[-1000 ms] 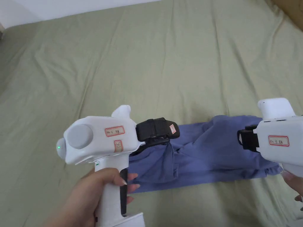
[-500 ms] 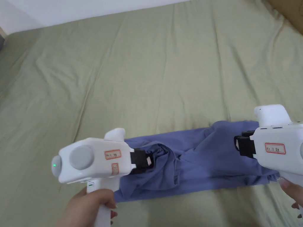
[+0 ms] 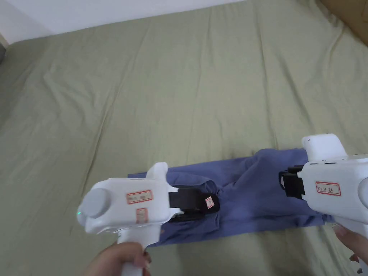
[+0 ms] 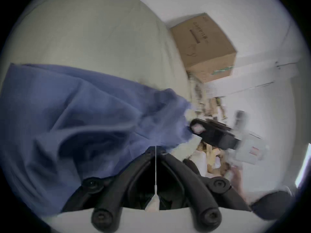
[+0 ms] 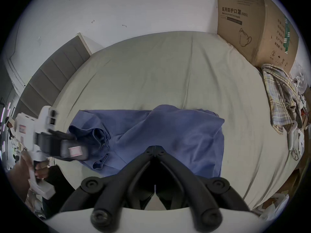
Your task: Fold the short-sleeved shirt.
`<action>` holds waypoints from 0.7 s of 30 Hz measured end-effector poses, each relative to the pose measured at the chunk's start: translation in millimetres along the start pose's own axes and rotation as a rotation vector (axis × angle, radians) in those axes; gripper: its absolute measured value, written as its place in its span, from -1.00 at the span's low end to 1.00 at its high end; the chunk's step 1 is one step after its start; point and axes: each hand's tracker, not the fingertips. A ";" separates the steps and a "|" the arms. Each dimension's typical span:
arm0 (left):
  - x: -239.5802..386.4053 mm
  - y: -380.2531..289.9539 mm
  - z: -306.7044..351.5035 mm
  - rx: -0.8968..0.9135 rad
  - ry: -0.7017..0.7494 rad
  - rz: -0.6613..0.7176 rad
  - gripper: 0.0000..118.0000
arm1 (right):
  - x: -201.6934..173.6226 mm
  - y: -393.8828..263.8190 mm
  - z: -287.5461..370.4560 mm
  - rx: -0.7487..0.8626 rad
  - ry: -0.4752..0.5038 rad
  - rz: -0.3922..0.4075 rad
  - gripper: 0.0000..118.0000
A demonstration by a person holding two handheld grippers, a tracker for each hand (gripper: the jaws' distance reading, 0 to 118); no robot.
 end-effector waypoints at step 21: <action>-146.7 9.1 104.3 0.144 -0.037 0.234 1.00 | 4.4 11.9 -0.7 -0.023 -0.027 -0.015 -1.00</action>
